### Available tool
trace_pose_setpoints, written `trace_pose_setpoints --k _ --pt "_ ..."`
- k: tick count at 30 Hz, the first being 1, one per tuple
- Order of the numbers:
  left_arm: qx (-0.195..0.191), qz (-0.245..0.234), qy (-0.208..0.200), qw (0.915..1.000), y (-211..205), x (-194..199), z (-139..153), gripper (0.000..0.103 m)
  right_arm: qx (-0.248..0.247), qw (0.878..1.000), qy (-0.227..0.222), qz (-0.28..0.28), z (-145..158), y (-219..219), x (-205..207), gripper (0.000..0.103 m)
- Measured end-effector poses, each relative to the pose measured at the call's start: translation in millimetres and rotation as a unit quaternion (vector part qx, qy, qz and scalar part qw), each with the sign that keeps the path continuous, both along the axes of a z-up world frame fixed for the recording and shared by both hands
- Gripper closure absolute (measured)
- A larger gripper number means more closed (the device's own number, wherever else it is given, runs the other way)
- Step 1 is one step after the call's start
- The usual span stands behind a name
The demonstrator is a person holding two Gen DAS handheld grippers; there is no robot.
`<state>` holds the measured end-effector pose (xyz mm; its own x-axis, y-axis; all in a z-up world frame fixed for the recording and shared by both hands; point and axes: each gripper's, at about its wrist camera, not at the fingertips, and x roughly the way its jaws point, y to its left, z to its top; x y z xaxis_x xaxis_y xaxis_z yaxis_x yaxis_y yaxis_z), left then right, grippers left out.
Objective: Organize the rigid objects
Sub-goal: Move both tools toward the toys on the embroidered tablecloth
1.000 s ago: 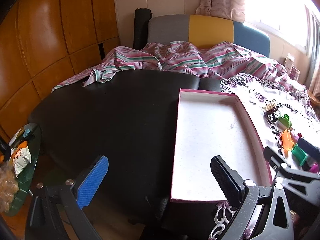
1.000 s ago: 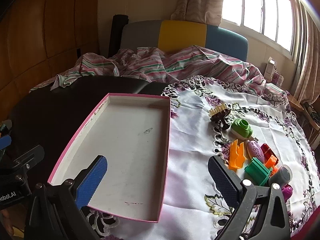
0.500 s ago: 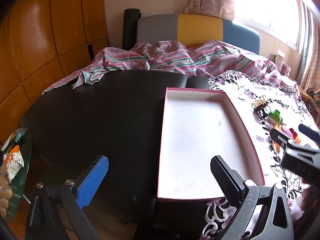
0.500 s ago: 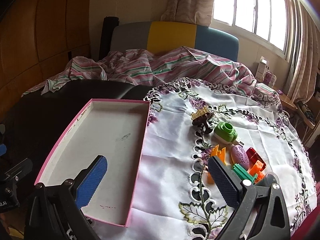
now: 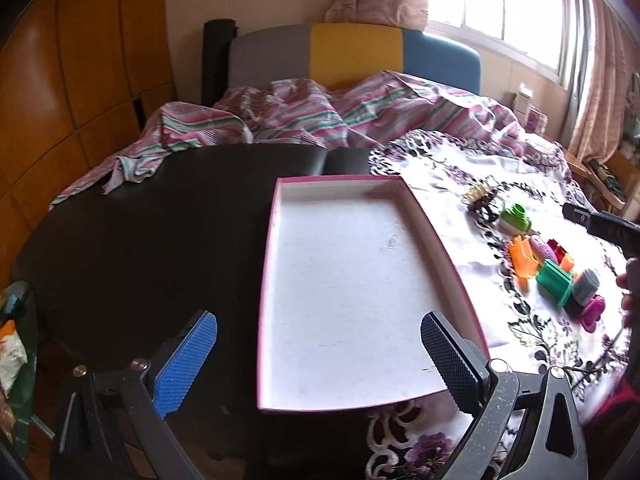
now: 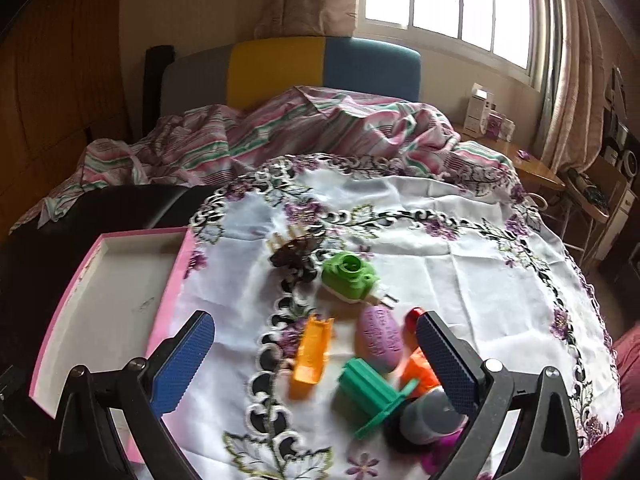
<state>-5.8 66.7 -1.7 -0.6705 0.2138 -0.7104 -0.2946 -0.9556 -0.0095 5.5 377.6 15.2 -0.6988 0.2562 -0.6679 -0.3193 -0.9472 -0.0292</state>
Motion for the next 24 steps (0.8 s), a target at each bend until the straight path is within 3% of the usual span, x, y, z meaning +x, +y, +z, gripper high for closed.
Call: trace_pose_setpoints --k 6,10,18,24 --pt "-0.003 -0.044 0.000 0.9990 28.7 -0.9 3.9 0.000 -0.008 0.997 0.002 -0.078 -9.7 68.5 9.7 0.000" --pt "-0.010 -0.081 -0.005 0.9966 57.7 -2.4 3.3 0.000 -0.088 0.989 0.008 -0.122 -15.8 98.8 19.7 0.000" --pt "-0.033 -0.153 -0.017 0.9876 137.6 -14.7 -7.5 0.001 -0.109 0.985 0.013 -0.132 -16.3 107.7 24.2 0.000" --pt "-0.034 -0.196 -0.048 0.9789 194.7 -34.2 -23.7 0.012 -0.122 0.982 0.018 -0.140 -16.7 114.6 25.8 0.000"
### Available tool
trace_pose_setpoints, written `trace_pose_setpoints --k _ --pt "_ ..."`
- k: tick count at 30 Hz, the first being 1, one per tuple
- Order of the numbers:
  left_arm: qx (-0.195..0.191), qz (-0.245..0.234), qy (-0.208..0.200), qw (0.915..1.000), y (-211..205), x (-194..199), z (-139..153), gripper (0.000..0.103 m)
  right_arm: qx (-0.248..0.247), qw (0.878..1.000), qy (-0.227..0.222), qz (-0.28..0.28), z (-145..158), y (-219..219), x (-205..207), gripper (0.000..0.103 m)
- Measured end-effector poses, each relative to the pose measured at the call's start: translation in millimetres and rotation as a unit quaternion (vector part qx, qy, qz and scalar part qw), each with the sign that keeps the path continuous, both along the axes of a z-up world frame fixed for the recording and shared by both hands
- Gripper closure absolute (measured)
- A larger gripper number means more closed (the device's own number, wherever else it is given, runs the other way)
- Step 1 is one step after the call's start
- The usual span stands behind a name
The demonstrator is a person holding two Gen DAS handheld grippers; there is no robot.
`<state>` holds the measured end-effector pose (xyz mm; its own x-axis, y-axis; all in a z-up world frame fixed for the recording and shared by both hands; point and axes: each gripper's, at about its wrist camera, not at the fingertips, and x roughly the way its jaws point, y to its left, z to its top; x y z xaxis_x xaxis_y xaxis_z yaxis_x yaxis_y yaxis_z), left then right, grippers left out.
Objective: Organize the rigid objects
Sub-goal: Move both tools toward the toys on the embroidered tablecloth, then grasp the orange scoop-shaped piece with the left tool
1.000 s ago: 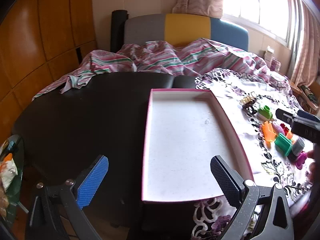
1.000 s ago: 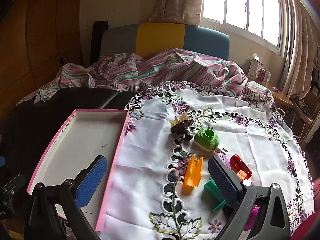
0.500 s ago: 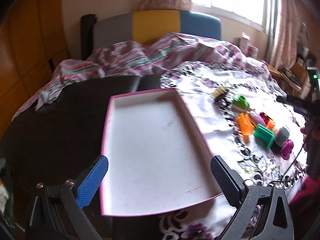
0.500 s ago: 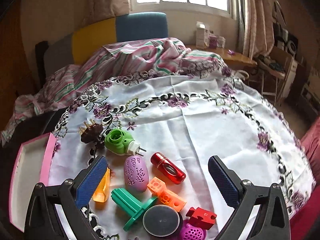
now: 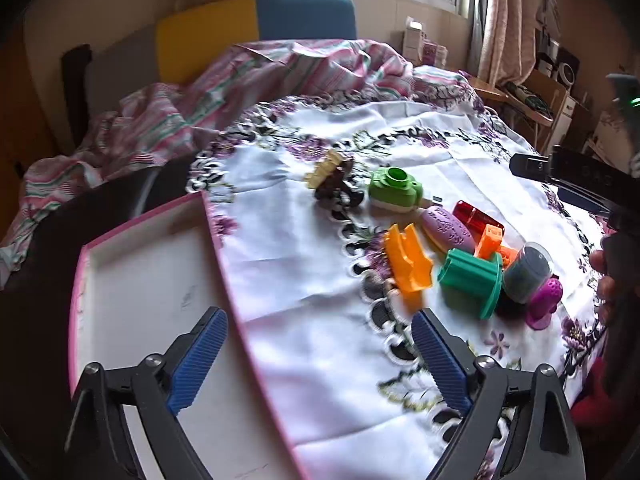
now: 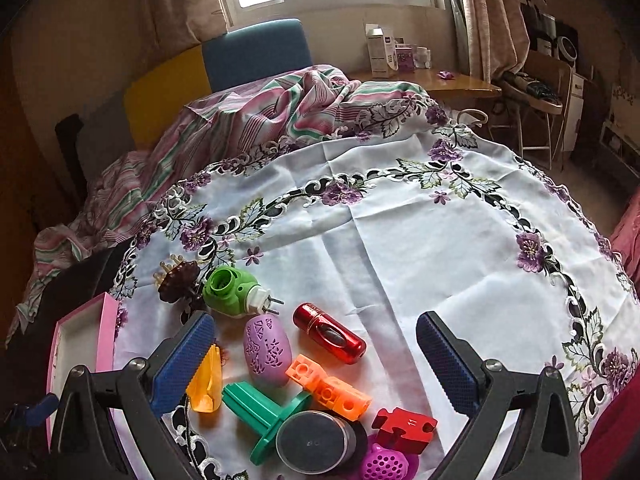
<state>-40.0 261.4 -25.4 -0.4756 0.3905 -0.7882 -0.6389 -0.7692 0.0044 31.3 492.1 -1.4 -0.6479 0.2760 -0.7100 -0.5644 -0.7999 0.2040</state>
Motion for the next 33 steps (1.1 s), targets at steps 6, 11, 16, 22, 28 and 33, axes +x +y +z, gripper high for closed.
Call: trace_pose_setpoints --k 6,11,16,22,28,33 --pt "0.011 -0.028 -0.032 0.9990 45.6 -16.7 -13.3 0.021 -0.012 1.000 0.002 -0.010 -0.9 8.2 1.8 0.000" --pt "0.009 -0.047 -0.058 0.9971 75.9 -27.1 -27.6 0.033 -0.020 1.000 0.003 -0.010 -2.0 10.2 1.3 0.000" --pt "0.000 -0.049 -0.084 0.9953 99.1 -40.6 -48.1 0.045 -0.024 1.000 0.002 -0.008 -2.8 10.7 0.4 0.000" --pt "-0.014 -0.041 -0.076 0.9962 106.2 -46.7 -67.3 0.077 -0.022 1.000 0.001 -0.007 -2.4 10.5 -0.3 0.004" --pt "0.015 -0.030 -0.072 0.9968 85.1 -44.8 -53.0 0.077 -0.015 1.000 -0.008 0.003 -3.3 6.5 -2.6 0.019" --pt "0.033 -0.023 -0.059 0.9974 52.1 -27.5 -35.3 0.077 -0.018 1.000 -0.017 0.016 -6.2 2.8 -5.2 0.020"
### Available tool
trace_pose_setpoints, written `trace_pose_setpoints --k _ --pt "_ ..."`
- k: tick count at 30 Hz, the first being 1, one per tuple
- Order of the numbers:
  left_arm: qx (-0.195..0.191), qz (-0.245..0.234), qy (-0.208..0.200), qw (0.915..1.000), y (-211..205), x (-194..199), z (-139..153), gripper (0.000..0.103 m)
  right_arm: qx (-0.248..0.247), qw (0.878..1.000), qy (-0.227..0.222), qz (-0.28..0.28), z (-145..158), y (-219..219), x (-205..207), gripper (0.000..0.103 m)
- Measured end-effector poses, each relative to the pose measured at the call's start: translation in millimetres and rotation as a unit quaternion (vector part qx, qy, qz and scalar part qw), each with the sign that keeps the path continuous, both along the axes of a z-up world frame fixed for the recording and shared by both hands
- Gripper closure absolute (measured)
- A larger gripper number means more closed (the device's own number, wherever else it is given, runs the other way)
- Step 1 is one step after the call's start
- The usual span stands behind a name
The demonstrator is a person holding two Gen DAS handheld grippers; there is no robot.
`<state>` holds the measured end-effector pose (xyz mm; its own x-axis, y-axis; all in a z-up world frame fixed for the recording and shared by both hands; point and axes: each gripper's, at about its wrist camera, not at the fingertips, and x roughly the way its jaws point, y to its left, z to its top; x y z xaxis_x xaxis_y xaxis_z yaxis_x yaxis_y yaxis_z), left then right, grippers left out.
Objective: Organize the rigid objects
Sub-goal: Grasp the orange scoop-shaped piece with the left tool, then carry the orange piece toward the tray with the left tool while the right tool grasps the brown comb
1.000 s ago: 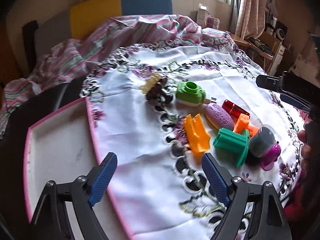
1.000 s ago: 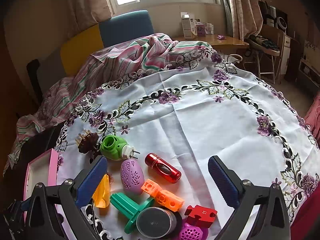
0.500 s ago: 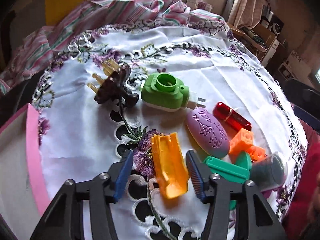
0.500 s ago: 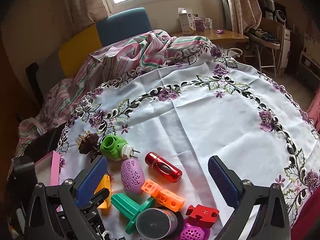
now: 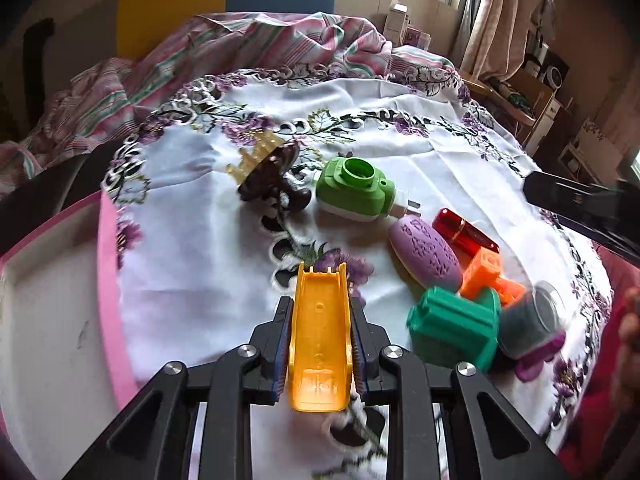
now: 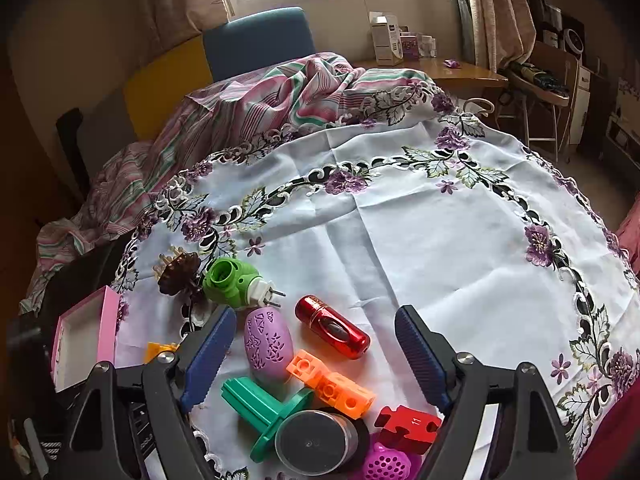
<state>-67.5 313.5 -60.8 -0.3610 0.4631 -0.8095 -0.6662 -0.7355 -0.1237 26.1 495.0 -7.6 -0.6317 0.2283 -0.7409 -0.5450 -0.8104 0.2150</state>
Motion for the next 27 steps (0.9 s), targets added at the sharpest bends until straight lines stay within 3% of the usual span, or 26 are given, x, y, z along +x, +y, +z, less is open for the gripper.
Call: trace_pose_setpoints --k 9,16,24,27 --pt "0.023 0.030 0.004 0.9993 -64.9 26.7 13.0 0.077 0.010 0.997 -0.029 0.068 -10.9 -28.4 -16.7 0.027" --pt "0.030 0.057 0.020 0.9977 -107.8 28.6 25.0 0.077 0.020 0.987 -0.060 0.147 -20.9 -67.0 -39.6 0.027" --pt "0.041 0.098 0.009 0.9943 -151.2 21.0 24.8 0.077 0.069 0.972 -0.074 0.213 -16.9 -100.7 -105.8 0.026" --pt "0.047 0.112 0.007 0.9926 -164.9 17.5 26.1 0.077 0.080 0.967 -0.089 0.226 -22.1 -100.4 -137.1 0.018"
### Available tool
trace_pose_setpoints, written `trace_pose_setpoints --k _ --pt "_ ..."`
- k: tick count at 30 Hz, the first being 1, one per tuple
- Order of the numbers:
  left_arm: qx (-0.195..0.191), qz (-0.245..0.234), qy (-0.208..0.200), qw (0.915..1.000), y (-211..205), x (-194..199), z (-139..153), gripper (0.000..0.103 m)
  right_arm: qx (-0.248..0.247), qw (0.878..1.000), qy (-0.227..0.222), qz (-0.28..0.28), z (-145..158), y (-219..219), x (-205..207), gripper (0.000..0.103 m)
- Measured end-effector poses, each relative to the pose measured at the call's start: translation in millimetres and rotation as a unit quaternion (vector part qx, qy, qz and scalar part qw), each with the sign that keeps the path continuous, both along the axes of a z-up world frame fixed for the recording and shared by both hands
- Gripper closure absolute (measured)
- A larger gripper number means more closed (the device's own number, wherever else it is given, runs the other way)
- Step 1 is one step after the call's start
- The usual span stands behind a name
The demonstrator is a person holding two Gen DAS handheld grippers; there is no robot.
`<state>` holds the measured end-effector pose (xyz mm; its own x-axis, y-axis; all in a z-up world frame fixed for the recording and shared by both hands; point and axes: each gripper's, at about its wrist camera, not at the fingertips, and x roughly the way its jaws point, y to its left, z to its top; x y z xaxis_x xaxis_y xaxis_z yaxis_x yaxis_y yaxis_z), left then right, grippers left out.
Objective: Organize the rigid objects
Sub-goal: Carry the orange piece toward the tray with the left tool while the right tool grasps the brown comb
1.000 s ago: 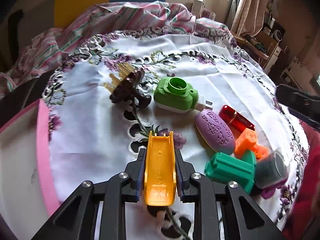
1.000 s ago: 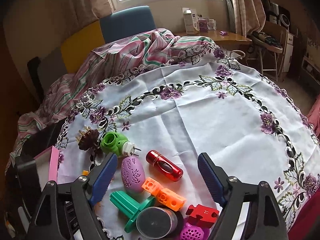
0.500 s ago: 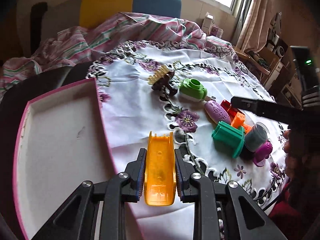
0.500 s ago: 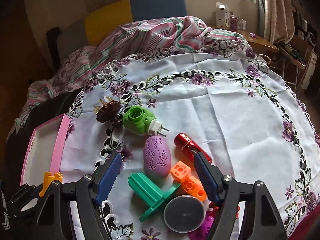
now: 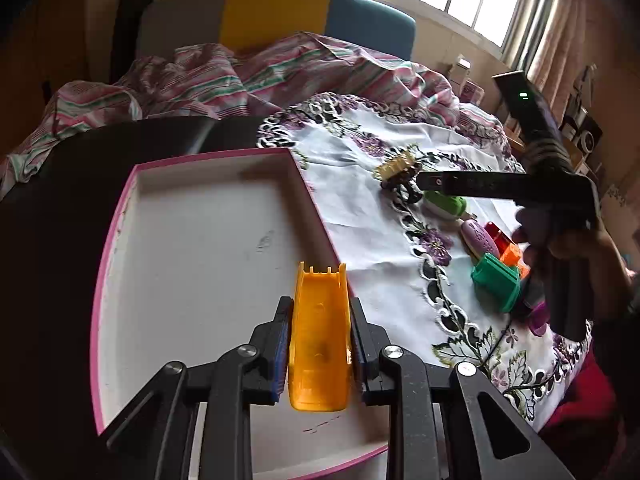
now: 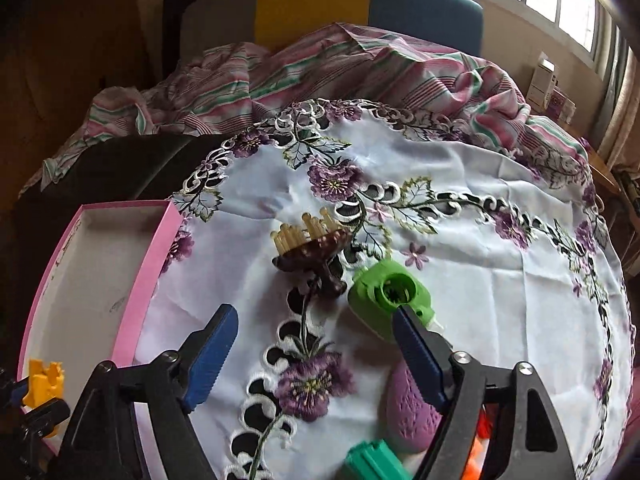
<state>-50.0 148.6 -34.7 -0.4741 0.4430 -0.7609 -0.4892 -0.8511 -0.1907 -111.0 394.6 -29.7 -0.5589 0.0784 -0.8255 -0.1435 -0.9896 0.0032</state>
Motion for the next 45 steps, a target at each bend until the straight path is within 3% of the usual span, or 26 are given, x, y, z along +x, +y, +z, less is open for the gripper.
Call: trace_pose_setpoints --k 8,9,10,11,12,18,33,45 --pt "0.008 0.032 -0.008 0.9994 -26.9 -11.5 -2.2 0.077 0.023 0.999 -0.049 0.000 -27.9 9.3 -62.1 0.018" --pt "0.007 0.035 -0.008 0.9993 -28.5 -12.4 -2.8 0.077 0.017 0.998 -0.061 0.000 -34.5 9.9 -67.2 0.021" --pt "0.005 0.037 -0.008 0.9993 -29.5 -12.8 -3.4 0.077 0.014 0.997 -0.073 0.001 -41.3 9.3 -70.7 0.044" --pt "0.004 0.040 -0.007 0.9992 -30.8 -13.2 -3.9 0.077 0.015 0.997 -0.078 0.003 -46.6 6.9 -72.8 0.054" --pt "0.002 0.043 -0.006 0.9991 -32.2 -12.7 -4.2 0.077 0.022 0.997 -0.079 0.001 -49.8 3.5 -72.7 0.056" --pt "-0.014 0.058 0.004 0.9982 -41.0 -12.8 -4.4 0.077 0.033 0.997 -0.063 0.010 -41.7 -15.0 -49.6 0.056" --pt "-0.037 0.077 0.028 0.9960 -57.5 2.6 5.1 0.077 -0.025 0.998 -0.041 0.034 -29.6 -41.7 54.8 0.056" --pt "-0.046 0.081 0.039 0.9949 -62.2 20.1 10.1 0.077 -0.017 0.998 -0.054 0.034 -48.3 -41.2 63.4 0.056"
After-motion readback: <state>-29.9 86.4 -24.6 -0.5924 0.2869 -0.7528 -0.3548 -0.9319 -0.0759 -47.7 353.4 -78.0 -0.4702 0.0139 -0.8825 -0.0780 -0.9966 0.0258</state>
